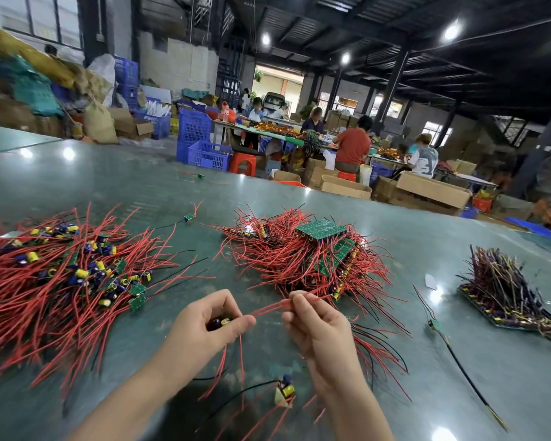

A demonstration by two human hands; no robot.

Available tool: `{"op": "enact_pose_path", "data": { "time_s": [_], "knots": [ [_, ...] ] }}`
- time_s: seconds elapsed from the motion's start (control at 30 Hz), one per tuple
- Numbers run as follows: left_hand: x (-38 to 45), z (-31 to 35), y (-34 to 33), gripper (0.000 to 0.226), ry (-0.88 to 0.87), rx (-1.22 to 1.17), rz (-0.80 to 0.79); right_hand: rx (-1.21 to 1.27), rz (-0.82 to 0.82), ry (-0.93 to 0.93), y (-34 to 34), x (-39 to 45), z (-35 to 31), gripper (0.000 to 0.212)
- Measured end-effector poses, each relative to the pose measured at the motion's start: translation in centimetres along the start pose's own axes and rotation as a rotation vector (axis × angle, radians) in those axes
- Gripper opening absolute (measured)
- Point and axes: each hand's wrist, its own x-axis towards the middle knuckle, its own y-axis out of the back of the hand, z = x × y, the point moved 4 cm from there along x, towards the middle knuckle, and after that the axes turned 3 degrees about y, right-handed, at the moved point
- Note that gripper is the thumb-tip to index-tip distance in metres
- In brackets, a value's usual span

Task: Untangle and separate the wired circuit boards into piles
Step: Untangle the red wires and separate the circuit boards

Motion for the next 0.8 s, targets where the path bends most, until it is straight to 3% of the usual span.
{"op": "enact_pose_path", "data": {
  "time_s": [0.13,0.33,0.47,0.57,0.63,0.8],
  "knots": [
    [0.2,0.1,0.0,0.028,0.002,-0.046,-0.053,0.252,-0.090,-0.148,-0.8,-0.4,0.6,0.011],
    [0.5,-0.4,1.3,0.037,0.024,0.106,0.036,-0.177,0.106,0.139,0.9,0.1,-0.4,0.015],
    [0.5,-1.0,1.8,0.028,0.007,0.477,0.156,-0.520,0.178,0.346,0.9,-0.1,-1.2,0.020],
    [0.2,-0.6,1.8,0.023,-0.034,0.643,0.195,-0.544,0.188,0.417,0.6,-0.5,-1.4,0.019],
    [0.3,-0.7,1.7,0.026,-0.022,0.606,0.172,-0.456,0.207,0.382,0.7,-0.6,-1.2,0.019],
    [0.5,-0.5,0.7,0.034,0.104,0.081,-0.053,-0.092,0.257,0.232,1.0,-0.5,-0.3,0.022]
  ]
}}
